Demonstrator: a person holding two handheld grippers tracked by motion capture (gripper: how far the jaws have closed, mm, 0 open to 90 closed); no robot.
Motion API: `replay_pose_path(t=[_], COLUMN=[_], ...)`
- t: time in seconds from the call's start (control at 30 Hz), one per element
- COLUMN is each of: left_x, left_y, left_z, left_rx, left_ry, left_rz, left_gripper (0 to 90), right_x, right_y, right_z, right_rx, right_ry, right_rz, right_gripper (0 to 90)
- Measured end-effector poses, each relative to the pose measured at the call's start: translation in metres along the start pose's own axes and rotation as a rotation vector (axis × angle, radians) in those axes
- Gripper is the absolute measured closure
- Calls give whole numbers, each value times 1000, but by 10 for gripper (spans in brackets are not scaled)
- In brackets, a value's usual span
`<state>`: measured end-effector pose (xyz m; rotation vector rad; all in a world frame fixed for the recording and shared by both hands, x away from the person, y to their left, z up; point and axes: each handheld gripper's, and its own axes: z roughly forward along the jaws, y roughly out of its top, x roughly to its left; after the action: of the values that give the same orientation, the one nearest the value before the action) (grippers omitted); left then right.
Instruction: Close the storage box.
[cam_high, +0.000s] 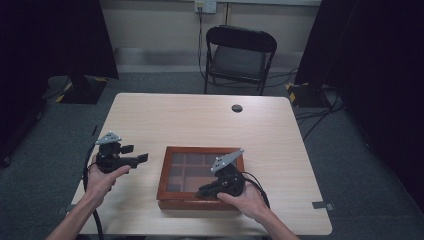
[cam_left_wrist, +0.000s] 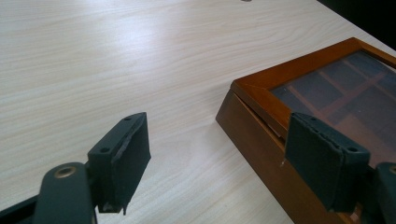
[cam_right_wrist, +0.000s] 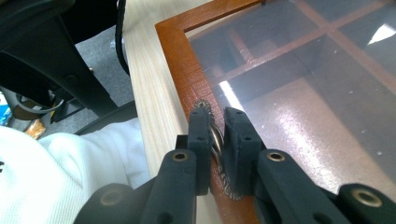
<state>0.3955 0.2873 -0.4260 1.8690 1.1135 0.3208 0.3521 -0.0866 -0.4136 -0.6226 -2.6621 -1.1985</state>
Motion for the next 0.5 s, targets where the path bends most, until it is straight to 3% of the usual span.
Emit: replay_pose_path(t=[0.23, 0.33, 0.43, 0.5], left_x=[1, 4, 7, 10], left_y=[-2, -5, -7, -9], left_z=[4, 8, 11, 12], left_rx=[18, 36, 65, 68], left_ry=[6, 10, 13, 22], left_rz=[6, -5, -7, -20], left_gripper=[219, 216, 206, 203], right_x=[-1, -3, -6, -10], right_y=[-8, -9, -9, -10], right_z=[13, 14, 10, 2], right_rx=[44, 37, 8, -19], right_ry=[-20, -6, -29, -95], right_rz=[10, 21, 43, 83], right_gripper=[819, 813, 661, 612])
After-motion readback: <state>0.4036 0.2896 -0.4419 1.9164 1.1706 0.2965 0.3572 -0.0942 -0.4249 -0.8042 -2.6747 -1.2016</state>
